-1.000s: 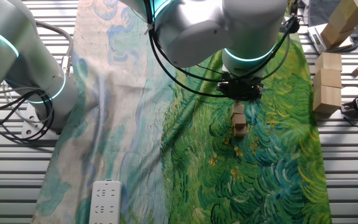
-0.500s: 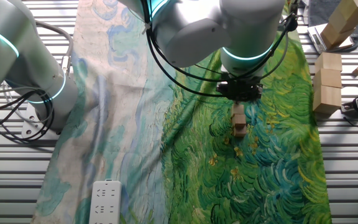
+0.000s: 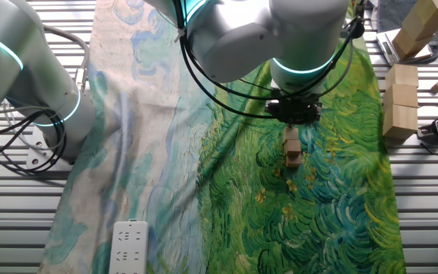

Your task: Stack the blocks into a pyramid shape

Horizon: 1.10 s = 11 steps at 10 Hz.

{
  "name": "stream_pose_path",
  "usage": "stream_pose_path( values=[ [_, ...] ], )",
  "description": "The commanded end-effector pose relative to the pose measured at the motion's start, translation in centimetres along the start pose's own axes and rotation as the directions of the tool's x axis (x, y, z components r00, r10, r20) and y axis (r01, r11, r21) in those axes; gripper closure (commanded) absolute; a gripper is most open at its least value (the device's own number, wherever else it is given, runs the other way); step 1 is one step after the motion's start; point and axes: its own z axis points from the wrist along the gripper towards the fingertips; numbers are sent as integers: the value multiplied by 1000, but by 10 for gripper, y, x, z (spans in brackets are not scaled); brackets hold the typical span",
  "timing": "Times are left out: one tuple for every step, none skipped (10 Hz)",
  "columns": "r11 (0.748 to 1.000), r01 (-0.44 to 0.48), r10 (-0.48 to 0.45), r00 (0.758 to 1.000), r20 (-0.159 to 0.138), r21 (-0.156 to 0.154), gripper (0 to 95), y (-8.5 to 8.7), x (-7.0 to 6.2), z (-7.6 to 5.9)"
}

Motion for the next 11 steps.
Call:
stream_pose_path(
  values=[
    [1000, 4, -4, 1000, -2, 5, 950, 0, 1, 0],
    [1000, 5, -5, 1000, -2, 6, 950, -1, 2, 0],
    [1000, 3, -3, 1000, -1, 6, 950, -1, 2, 0],
    [1000, 2, -2, 1000, 0, 5, 950, -1, 2, 0],
    [1000, -9, 9, 1000, 2, 4, 950, -1, 2, 0],
    [1000, -17, 17, 1000, 5, 3, 950, -1, 2, 0],
    [1000, -29, 29, 1000, 10, -1, 950, 0, 0, -1],
    [999, -39, 39, 999, 8, -1, 950, 0, -3, -2],
    [999, -48, 48, 999, 5, -3, 950, 1, -5, -4],
    [999, -50, 50, 999, 3, -4, 950, 2, -8, -7],
    [999, -50, 50, 999, -1, -4, 950, 2, -9, -10]
  ],
)
